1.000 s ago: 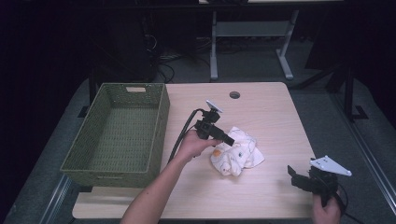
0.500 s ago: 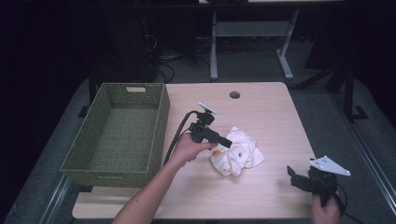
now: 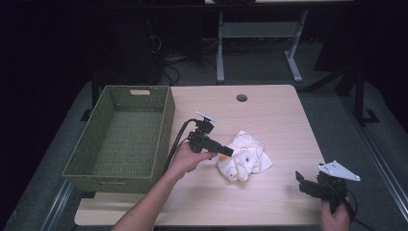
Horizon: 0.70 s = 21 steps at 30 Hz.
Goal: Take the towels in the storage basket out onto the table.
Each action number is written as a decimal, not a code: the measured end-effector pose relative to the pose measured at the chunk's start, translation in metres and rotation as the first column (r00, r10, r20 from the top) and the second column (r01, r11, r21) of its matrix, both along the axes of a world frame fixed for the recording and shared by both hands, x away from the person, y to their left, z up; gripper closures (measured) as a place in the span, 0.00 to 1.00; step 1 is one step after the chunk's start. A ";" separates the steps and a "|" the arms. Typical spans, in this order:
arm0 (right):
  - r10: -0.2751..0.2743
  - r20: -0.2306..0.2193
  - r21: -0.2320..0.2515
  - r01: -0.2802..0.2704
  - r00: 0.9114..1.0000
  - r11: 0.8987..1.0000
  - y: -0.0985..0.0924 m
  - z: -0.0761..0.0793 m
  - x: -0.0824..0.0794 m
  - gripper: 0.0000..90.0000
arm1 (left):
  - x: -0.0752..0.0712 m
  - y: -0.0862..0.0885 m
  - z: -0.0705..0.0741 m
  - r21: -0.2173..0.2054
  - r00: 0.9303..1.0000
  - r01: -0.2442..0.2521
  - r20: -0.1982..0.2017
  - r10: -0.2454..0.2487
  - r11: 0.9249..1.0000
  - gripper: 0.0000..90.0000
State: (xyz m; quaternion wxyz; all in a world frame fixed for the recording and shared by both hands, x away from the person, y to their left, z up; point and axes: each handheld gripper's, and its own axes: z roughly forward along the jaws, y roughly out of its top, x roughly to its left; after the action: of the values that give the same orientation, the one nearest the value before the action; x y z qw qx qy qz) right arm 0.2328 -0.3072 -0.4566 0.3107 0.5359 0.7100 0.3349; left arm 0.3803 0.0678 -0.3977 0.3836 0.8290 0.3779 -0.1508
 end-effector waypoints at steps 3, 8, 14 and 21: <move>-0.001 0.001 -0.002 0.001 1.000 1.000 0.000 0.000 0.000 0.15 | -0.006 0.002 0.000 -0.007 1.000 0.009 0.008 -0.009 1.000 0.28; -0.002 0.001 0.000 0.002 1.000 1.000 0.001 0.000 0.000 0.15 | -0.016 0.006 -0.003 -0.019 1.000 0.012 0.014 -0.012 1.000 0.28; -0.003 -0.005 -0.004 0.003 1.000 1.000 0.003 -0.001 0.000 0.15 | -0.028 0.012 -0.007 -0.033 0.999 0.026 0.024 -0.025 0.999 0.28; -0.002 -0.007 -0.004 0.002 1.000 1.000 0.004 -0.002 0.000 0.15 | -0.046 0.016 -0.012 -0.042 0.998 0.050 0.035 -0.048 0.998 0.27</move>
State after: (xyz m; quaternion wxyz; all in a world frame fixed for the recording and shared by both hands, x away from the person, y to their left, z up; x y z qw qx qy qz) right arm 0.2331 -0.3035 -0.4587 0.3099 0.5370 0.7112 0.3313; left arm 0.3343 0.0834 -0.4092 0.4039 0.8321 0.3475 -0.1541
